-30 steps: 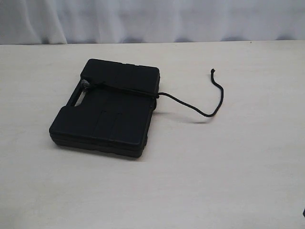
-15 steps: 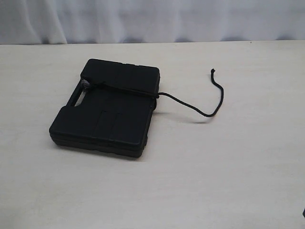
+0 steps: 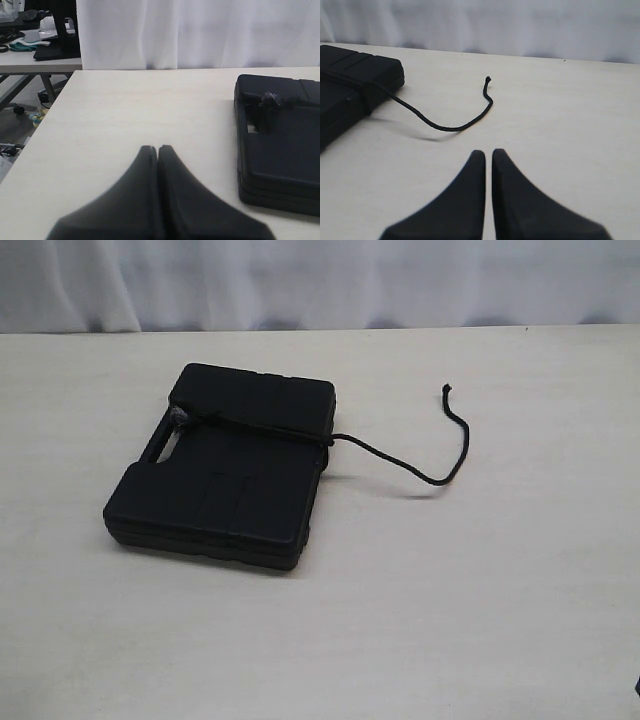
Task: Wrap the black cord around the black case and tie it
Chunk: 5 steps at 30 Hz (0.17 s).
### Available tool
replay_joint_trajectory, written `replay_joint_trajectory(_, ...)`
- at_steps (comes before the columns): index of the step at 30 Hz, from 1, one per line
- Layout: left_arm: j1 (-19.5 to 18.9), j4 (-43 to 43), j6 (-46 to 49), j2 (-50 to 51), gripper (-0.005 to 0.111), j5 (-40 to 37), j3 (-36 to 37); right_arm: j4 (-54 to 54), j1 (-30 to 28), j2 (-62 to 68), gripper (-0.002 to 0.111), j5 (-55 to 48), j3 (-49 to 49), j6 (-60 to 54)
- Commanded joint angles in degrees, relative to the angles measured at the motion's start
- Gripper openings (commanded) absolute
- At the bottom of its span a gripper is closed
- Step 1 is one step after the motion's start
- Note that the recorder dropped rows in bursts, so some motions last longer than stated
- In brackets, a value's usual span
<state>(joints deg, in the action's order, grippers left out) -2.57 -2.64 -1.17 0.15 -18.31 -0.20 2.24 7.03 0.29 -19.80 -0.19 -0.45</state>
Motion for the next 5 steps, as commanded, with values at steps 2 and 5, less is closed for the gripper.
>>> replay_joint_trajectory(2,0.0,0.3,0.1,-0.2,0.000,0.3,0.2,0.2,-0.2,-0.3,0.004,-0.1,0.2,0.1)
replay_joint_trajectory(5,0.0,0.2,0.1,-0.2,0.000,0.2,0.2,0.2,-0.2,-0.3,0.004,-0.1,0.2,0.1)
